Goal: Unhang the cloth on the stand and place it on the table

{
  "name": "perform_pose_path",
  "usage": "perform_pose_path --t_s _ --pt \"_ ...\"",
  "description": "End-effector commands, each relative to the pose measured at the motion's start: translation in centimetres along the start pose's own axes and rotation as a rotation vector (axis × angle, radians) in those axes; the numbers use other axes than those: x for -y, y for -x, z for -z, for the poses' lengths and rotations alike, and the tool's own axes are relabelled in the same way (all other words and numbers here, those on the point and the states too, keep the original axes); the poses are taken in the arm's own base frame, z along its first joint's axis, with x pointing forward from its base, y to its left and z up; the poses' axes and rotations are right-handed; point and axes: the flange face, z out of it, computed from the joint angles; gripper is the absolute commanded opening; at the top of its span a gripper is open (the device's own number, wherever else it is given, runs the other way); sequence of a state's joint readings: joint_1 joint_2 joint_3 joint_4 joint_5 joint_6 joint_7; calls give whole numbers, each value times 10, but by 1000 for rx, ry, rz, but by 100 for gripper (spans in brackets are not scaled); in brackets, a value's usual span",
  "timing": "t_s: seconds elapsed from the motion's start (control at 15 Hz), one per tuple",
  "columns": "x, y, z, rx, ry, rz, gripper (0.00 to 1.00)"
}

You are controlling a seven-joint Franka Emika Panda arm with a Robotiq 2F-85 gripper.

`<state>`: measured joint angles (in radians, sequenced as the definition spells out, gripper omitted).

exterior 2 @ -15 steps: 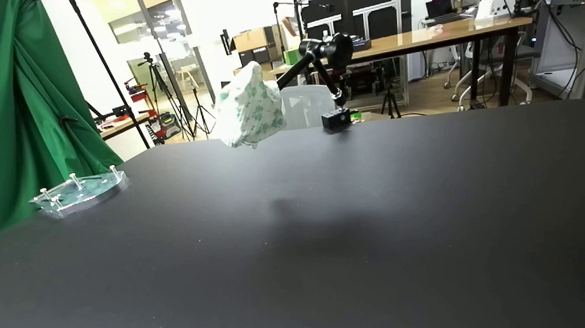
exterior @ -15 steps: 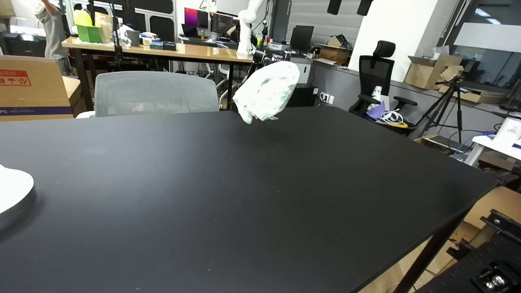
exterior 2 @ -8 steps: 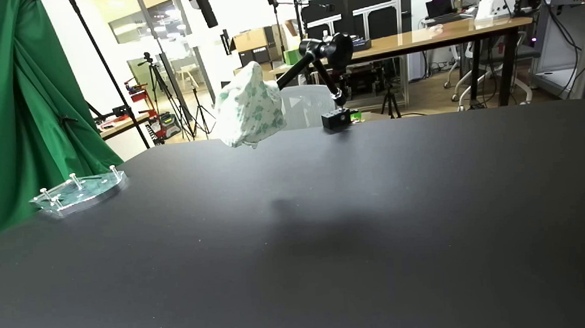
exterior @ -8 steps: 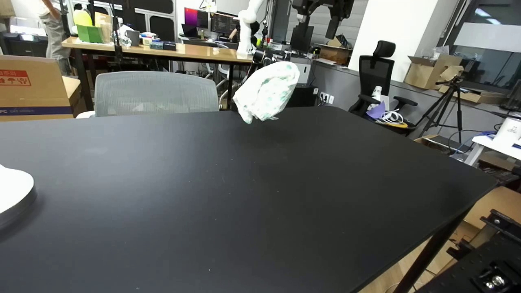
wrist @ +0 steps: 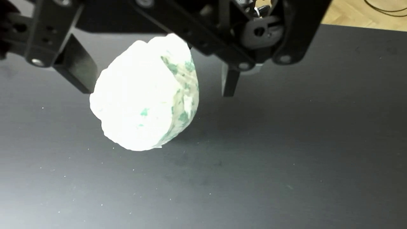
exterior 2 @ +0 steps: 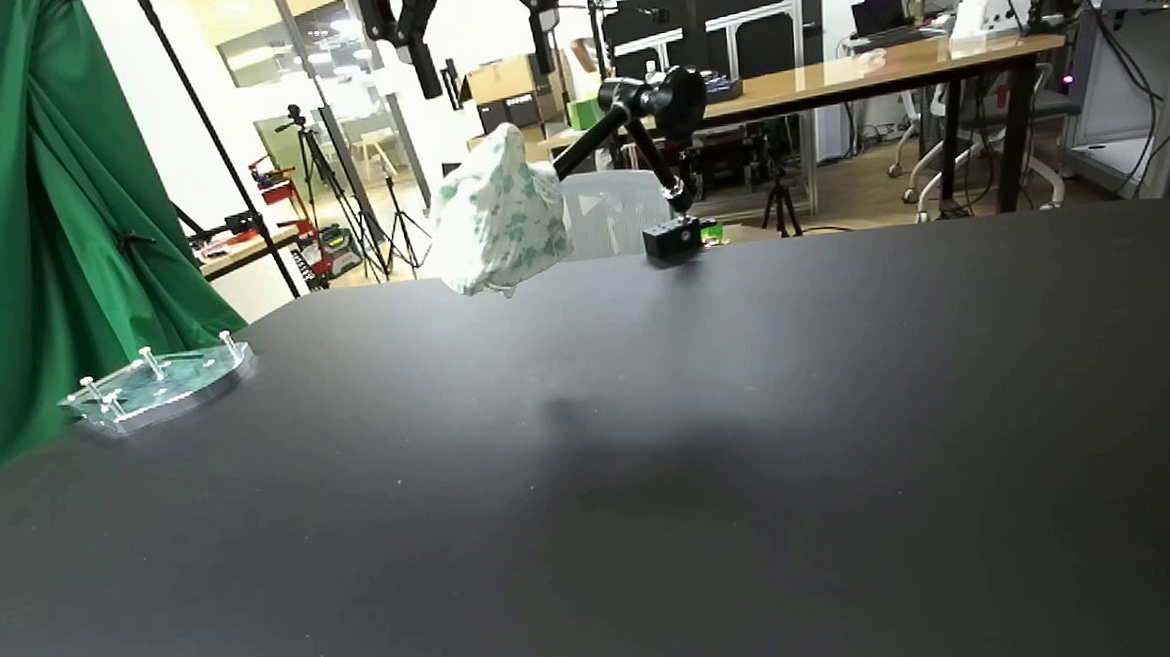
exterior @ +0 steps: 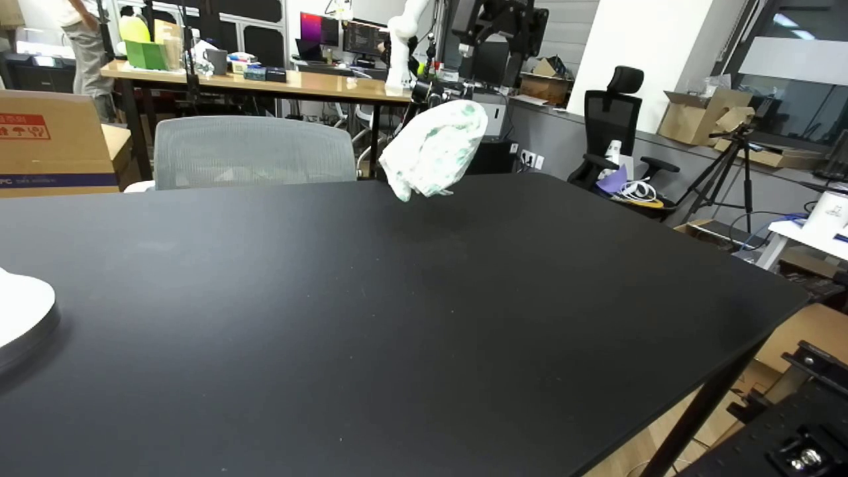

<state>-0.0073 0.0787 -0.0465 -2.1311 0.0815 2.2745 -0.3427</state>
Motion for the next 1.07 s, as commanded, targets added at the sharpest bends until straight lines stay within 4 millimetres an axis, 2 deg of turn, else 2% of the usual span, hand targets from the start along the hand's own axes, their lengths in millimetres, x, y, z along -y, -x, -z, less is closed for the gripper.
perform_pose_path --t_s 0.0,0.33,0.4,0.47,1.0 --pt "-4 -13 -5 37 -40 6 100" --pt "-8 -18 -19 114 -57 -21 100" --pt "-10 -18 -21 135 -61 -31 93" --pt "-12 -18 -24 155 -66 -40 74" --pt "-19 -24 -31 243 -100 -48 18"
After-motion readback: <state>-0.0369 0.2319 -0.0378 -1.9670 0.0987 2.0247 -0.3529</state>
